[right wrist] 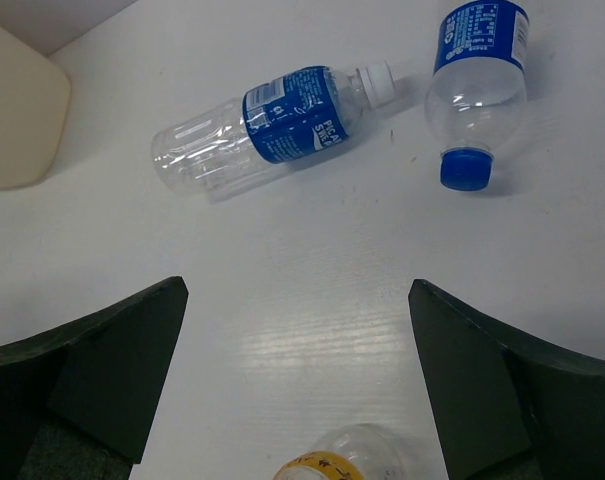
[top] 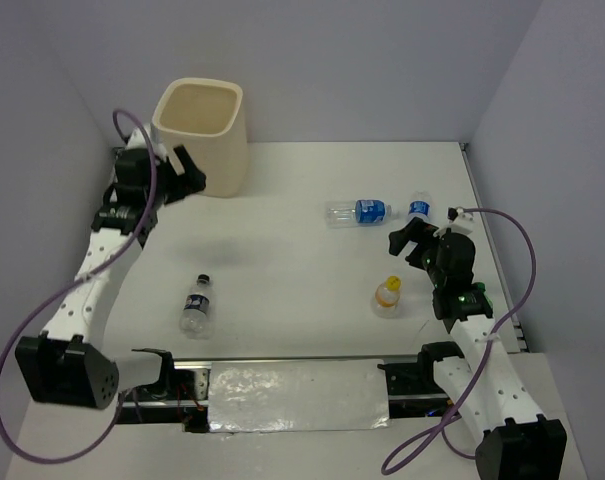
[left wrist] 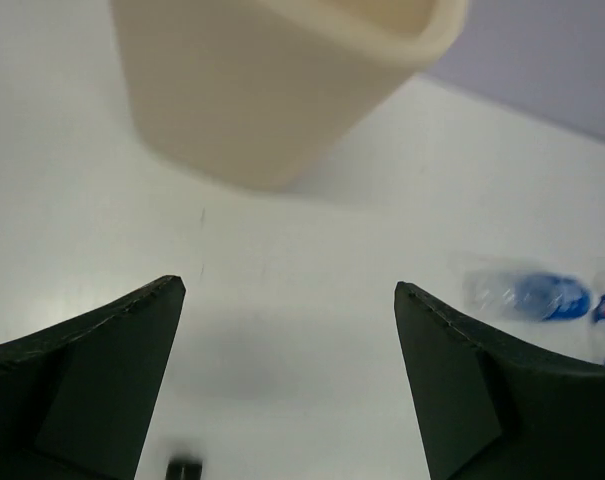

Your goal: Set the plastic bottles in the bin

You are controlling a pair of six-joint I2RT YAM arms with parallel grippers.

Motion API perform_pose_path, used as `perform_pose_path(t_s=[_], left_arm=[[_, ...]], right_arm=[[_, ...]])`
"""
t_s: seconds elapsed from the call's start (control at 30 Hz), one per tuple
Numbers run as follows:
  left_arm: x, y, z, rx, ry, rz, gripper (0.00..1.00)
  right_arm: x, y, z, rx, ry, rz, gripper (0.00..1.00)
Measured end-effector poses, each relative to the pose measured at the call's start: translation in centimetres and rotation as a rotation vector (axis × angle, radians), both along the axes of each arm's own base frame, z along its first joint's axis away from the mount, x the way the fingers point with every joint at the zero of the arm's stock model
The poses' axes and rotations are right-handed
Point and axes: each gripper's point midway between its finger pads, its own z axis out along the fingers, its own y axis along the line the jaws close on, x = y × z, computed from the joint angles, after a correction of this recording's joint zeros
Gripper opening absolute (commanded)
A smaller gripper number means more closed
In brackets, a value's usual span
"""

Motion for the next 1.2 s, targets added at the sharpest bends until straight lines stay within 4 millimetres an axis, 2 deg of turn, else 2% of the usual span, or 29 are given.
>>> perform_pose_path(t_s=[0.17, 0.23, 0.3, 0.37, 0.47, 0.6, 0.77, 0.83, 0.87, 1.0, 1.13, 1.2], left_arm=[[-9.8, 1.1, -15.1, -0.045, 0.327, 0.099, 0.99], [-13.3, 1.3, -19.2, -0.07, 0.427, 0.141, 0.99], [-15.7, 1.3, -21.7, -0.105, 0.467, 0.171, 0.99], [-17.5, 1.3, -23.2, -0.135, 0.478, 0.197, 0.99], [-18.9, 1.3, -24.2, -0.17, 0.465, 0.221, 0.99], [-19.4, 0.7, -25.0, -0.208, 0.462, 0.214, 0.99], [-20.3, 0.2, -27.3, -0.207, 0.536, 0.197, 0.97], [-19.9, -0.1, -27.1, -0.216, 0.517, 0.181, 0.87], [-19.9, -0.3, -27.1, -0.215, 0.517, 0.171, 0.71], [-19.8, -1.3, -27.1, -0.212, 0.509, 0.125, 0.4], [-19.4, -2.1, -26.0, -0.197, 0.492, 0.088, 0.35], [-18.3, -2.6, -24.1, -0.195, 0.446, 0.063, 0.35]], right_arm=[[-0.1, 0.3, 0.2, 0.014, -0.007, 0.014, 1.0], [-0.1, 0.4, 0.3, 0.021, -0.007, 0.015, 1.0], [-0.1, 0.5, 0.3, 0.029, -0.005, 0.018, 1.0], [-0.2, 0.7, 0.3, 0.038, -0.006, 0.025, 1.0], [-0.2, 1.0, 0.3, 0.046, -0.005, 0.036, 1.0], [-0.2, 1.1, 0.4, 0.052, -0.005, 0.041, 1.0], [-0.2, 1.1, 0.4, 0.057, -0.005, 0.038, 1.0], [-0.2, 1.1, 0.3, 0.058, -0.004, 0.037, 1.0], [-0.2, 1.1, 0.3, 0.059, -0.002, 0.035, 1.0], [-0.1, 0.9, -0.1, 0.059, 0.013, 0.022, 1.0], [0.0, 0.7, -0.5, 0.055, 0.028, 0.012, 1.0], [0.0, 0.7, -0.5, 0.054, 0.028, 0.009, 1.0]])
